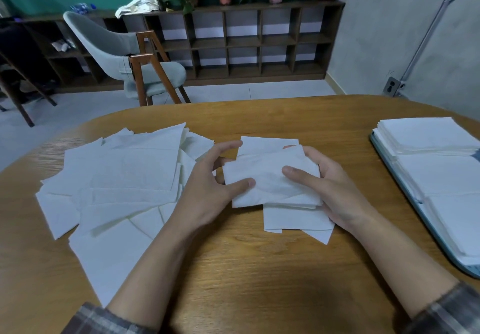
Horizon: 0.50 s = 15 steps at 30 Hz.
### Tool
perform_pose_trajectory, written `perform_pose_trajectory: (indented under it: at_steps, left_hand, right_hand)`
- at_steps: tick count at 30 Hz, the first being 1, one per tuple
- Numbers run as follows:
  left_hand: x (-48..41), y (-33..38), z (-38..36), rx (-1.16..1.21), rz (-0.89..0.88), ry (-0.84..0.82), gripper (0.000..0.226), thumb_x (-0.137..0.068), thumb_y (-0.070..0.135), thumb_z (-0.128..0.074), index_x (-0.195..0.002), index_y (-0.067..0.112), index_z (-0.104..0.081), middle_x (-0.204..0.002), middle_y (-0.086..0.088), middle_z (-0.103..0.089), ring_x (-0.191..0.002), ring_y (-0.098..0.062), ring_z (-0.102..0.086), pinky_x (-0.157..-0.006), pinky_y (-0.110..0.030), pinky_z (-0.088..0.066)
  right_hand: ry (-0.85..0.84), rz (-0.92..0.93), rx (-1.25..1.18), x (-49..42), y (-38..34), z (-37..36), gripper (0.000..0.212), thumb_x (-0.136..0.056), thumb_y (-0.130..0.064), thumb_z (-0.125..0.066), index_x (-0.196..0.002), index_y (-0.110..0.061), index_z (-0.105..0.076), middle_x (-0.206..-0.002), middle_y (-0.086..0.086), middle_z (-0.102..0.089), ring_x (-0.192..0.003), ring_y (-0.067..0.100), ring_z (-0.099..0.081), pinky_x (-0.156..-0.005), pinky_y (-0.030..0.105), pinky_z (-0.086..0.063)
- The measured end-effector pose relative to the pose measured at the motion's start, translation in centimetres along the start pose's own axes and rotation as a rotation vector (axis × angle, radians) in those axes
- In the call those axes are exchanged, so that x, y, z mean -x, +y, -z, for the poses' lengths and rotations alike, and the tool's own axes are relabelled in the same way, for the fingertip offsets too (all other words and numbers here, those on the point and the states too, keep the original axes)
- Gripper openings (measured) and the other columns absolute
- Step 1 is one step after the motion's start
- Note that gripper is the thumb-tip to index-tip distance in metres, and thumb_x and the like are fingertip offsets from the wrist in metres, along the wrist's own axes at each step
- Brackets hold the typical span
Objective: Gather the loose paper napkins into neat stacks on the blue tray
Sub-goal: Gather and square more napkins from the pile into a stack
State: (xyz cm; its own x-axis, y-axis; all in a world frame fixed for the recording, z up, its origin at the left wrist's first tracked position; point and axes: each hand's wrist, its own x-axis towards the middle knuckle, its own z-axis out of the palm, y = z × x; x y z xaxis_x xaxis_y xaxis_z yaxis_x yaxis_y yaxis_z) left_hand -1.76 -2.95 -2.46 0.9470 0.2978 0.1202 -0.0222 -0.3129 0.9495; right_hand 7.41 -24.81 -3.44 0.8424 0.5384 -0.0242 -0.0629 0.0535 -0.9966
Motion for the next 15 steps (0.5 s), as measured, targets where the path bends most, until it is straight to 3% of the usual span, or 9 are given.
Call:
perform_pose_trajectory:
  at_steps: [3,6,10,15]
  left_hand:
    - [0.25,0.49,-0.14,0.117,0.035,0.032,0.061,-0.087,0.011,-0.084,-0.135,0.042,-0.061,-0.113,-0.004,-0.072,-0.094,-0.009,-0.076,-0.076,-0.020,-0.060]
    - [0.28,0.63,-0.31,0.198,0.100,0.027,0.063,-0.087,0.021,-0.085,-0.135,0.050,-0.058,-0.113,0.004,-0.075,-0.097,0.002,-0.072,-0.074,-0.012,-0.055]
    - [0.38,0.46,-0.70,0.170,0.131,-0.053,0.067,-0.084,0.016,-0.088,-0.132,0.050,-0.057,-0.094,0.013,-0.080,-0.089,-0.004,-0.075,-0.070,-0.012,-0.054]
    - [0.29,0.31,-0.72,0.128,0.041,-0.099,0.041,-0.091,0.001,-0.078,-0.122,0.025,-0.066,-0.091,0.011,-0.074,-0.076,0.000,-0.067,-0.065,-0.013,-0.050]
  right_hand:
    - [-0.023,0.003,0.082,0.02,0.16,0.15,0.055,-0.081,-0.022,-0.086,-0.132,-0.030,-0.066,-0.122,0.002,-0.075,-0.114,0.025,-0.073,-0.100,0.051,-0.057]
    - [0.028,0.032,0.128,0.01,0.13,0.08,0.048,-0.087,-0.018,-0.083,-0.130,-0.035,-0.067,-0.118,-0.002,-0.077,-0.109,0.020,-0.074,-0.089,0.039,-0.060]
    - [0.043,0.032,0.078,0.03,0.06,0.08,0.041,-0.094,-0.015,-0.076,-0.130,-0.032,-0.067,-0.117,-0.001,-0.077,-0.107,0.020,-0.075,-0.083,0.033,-0.060]
    - [0.043,-0.005,0.019,-0.13,0.01,-0.07,0.034,-0.099,-0.012,-0.068,-0.129,-0.028,-0.069,-0.120,0.003,-0.077,-0.109,0.026,-0.074,-0.088,0.039,-0.058]
